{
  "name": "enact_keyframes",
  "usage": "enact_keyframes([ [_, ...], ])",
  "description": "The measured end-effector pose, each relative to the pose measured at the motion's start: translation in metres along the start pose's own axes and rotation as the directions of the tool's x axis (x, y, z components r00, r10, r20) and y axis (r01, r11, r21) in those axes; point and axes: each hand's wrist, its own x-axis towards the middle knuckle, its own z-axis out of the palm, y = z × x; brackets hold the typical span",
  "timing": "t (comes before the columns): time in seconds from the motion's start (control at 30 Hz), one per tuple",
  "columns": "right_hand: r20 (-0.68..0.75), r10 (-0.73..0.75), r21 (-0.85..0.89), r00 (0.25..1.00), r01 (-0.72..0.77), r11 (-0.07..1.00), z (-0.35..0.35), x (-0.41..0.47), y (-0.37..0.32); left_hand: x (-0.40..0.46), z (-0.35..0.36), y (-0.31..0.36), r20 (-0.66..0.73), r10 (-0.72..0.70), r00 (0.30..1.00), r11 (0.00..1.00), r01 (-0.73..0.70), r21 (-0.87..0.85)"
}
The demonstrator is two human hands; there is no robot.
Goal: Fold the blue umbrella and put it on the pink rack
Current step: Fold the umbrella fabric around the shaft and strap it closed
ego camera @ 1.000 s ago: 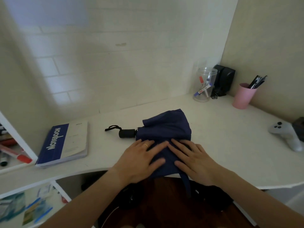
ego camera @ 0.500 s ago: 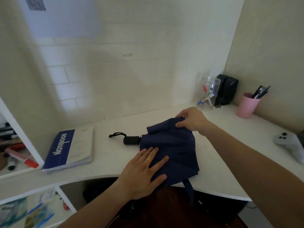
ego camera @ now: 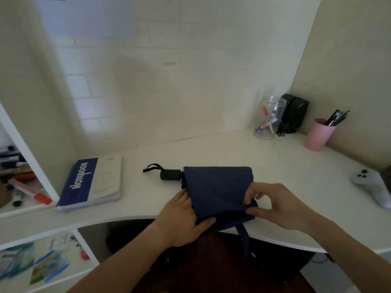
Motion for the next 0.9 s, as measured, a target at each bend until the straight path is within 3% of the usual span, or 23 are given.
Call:
enact_keyframes([
  [0.1, -0.053, -0.021, -0.176, 0.998, 0.012, 0.984, 0.014, -0.001, 0.006, 0.001, 0.000, -0.002, 0.034, -0.024, 0.999, 0.995, 0.027, -0.091],
  [0.17, -0.045, -0.058, -0.252, 0.997, 0.045, 0.967, 0.023, -0.001, 0.010, 0.002, -0.005, -0.003, 0.012, -0.104, 0.995, 0.955, 0.103, -0.276],
  [0.2, -0.042, -0.071, -0.287, 0.997, 0.056, 0.956, 0.028, -0.001, 0.011, 0.002, -0.010, 0.000, 0.015, -0.200, 0.980, 0.885, 0.187, -0.427],
  [0.27, -0.060, -0.102, -0.344, 0.993, 0.075, 0.936, 0.034, -0.003, 0.010, 0.006, -0.017, 0.010, 0.071, -0.427, 0.902, 0.593, 0.338, -0.731],
  [0.3, -0.069, -0.124, -0.367, 0.990, 0.091, 0.926, 0.036, -0.004, 0.010, 0.008, -0.018, 0.014, 0.078, -0.520, 0.851, 0.499, 0.376, -0.781],
  [0.33, -0.074, -0.153, -0.385, 0.985, 0.113, 0.916, 0.037, -0.004, 0.008, 0.010, -0.017, 0.016, 0.053, -0.579, 0.814, 0.508, 0.411, -0.757],
  [0.37, -0.080, -0.192, -0.401, 0.978, 0.145, 0.905, 0.037, -0.005, 0.008, 0.012, -0.014, 0.015, 0.002, -0.606, 0.795, 0.578, 0.443, -0.685],
  [0.47, -0.077, -0.267, -0.438, 0.961, 0.209, 0.875, 0.034, -0.007, 0.010, 0.009, 0.000, 0.008, -0.142, -0.563, 0.814, 0.771, 0.456, -0.445],
  [0.6, 0.031, -0.130, -0.420, 0.991, 0.131, 0.898, 0.027, -0.009, 0.000, 0.001, 0.011, 0.009, -0.271, -0.466, 0.842, 0.863, 0.365, -0.349],
  [0.67, 0.134, -0.005, -0.477, 0.991, 0.069, 0.876, 0.018, 0.001, -0.010, 0.002, 0.007, 0.007, -0.354, -0.312, 0.882, 0.943, 0.240, -0.232],
  [0.73, 0.147, 0.038, -0.557, 0.988, 0.051, 0.829, 0.014, 0.017, -0.020, 0.009, 0.005, 0.002, -0.251, -0.104, 0.962, 0.994, 0.093, -0.055],
  [0.77, 0.077, -0.006, -0.574, 0.997, 0.049, 0.817, 0.015, 0.028, -0.023, 0.011, 0.004, 0.001, -0.162, -0.036, 0.986, 0.999, 0.035, -0.007],
  [0.83, -0.092, -0.153, -0.541, 0.984, 0.079, 0.837, 0.031, 0.048, -0.025, 0.012, 0.005, -0.001, -0.022, -0.011, 1.000, 1.000, 0.012, 0.015],
  [0.9, -0.023, -0.146, -0.477, 0.989, 0.117, 0.871, 0.055, 0.058, -0.023, 0.009, 0.008, -0.004, 0.030, -0.012, 0.999, 1.000, 0.011, 0.017],
])
